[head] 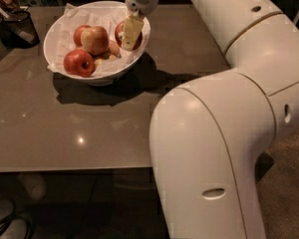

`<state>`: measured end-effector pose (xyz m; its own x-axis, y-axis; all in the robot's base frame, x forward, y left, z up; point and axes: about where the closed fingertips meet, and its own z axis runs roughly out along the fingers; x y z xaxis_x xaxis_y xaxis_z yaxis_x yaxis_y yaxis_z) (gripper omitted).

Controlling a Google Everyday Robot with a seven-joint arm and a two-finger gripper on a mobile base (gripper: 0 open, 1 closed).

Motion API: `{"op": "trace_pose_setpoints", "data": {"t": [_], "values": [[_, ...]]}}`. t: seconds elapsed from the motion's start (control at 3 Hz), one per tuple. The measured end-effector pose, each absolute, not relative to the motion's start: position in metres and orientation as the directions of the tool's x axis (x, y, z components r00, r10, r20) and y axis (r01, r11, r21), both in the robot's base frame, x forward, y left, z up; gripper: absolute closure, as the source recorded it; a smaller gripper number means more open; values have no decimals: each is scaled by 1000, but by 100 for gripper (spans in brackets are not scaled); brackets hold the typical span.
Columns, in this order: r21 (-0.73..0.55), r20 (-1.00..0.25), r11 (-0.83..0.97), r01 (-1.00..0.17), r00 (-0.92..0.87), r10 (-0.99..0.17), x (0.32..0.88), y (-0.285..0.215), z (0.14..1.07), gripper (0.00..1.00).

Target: Pick apple from white bowl

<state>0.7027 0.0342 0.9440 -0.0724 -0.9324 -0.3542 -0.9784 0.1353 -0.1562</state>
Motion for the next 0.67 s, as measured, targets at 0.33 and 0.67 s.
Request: {"op": "trace_pose_setpoints", "data": {"t": [0.33, 0.67], "values": [[-164, -402, 83, -983, -10, -916, 689, 30, 963, 100], [-163, -444, 13, -987, 62, -894, 673, 32, 979, 100]]}}
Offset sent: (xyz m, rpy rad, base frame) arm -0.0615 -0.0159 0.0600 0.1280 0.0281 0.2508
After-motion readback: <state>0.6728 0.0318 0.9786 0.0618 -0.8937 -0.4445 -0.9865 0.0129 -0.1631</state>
